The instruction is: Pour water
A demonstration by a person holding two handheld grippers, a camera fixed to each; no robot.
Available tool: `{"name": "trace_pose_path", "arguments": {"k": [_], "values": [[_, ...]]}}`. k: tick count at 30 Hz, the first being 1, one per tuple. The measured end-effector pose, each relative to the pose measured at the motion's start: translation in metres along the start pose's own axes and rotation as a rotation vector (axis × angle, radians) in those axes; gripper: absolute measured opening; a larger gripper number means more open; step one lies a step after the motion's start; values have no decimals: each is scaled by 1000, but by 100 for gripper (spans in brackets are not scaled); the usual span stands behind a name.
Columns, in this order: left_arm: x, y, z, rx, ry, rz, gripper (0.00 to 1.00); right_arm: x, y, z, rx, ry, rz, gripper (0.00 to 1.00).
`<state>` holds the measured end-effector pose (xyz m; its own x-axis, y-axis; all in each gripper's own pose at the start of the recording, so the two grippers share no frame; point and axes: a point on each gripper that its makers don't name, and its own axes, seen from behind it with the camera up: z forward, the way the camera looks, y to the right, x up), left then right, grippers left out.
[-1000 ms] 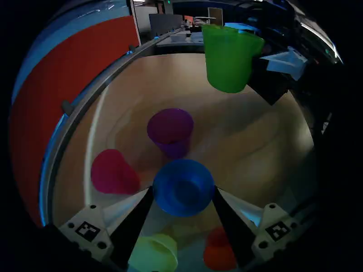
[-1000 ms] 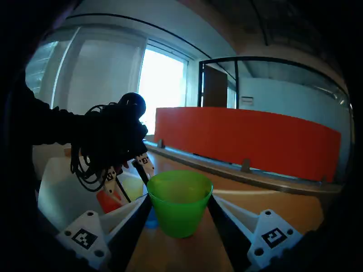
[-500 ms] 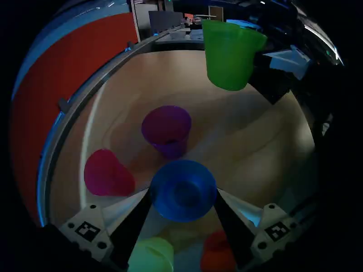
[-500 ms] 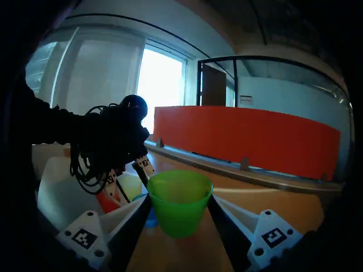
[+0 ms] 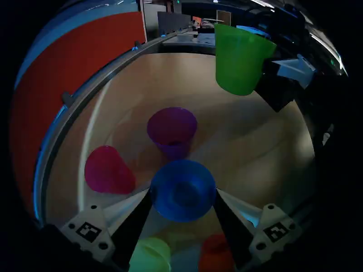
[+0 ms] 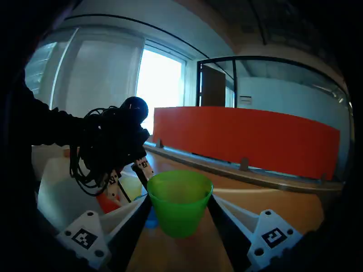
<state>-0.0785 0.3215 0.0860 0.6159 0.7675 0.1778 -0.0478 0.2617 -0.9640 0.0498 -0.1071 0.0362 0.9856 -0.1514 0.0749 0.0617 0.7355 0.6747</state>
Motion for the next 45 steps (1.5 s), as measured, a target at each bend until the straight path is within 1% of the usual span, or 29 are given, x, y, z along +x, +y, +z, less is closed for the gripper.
{"name": "trace_pose_path", "arguments": {"k": [3,9,12,18,27,39,45], "values": [[-1,-1,-1,5,1,-7,88,-1,0,0,-2,-1,0,90],[-1,3,-2,7,5,8,88,0,0,0,-2,-2,2,90],[0,5,-5,9,16,6,88,2,-1,1,-1,1,1,90],[5,2,-13,26,44,-1,88,7,-3,1,0,0,-5,90],[20,-7,-38,73,113,-15,88,14,-8,2,3,2,-14,90],[37,-16,-79,152,231,-36,88,28,-17,2,12,8,-35,90],[43,-20,-102,194,295,-61,88,34,-21,1,14,12,-43,90]]}}
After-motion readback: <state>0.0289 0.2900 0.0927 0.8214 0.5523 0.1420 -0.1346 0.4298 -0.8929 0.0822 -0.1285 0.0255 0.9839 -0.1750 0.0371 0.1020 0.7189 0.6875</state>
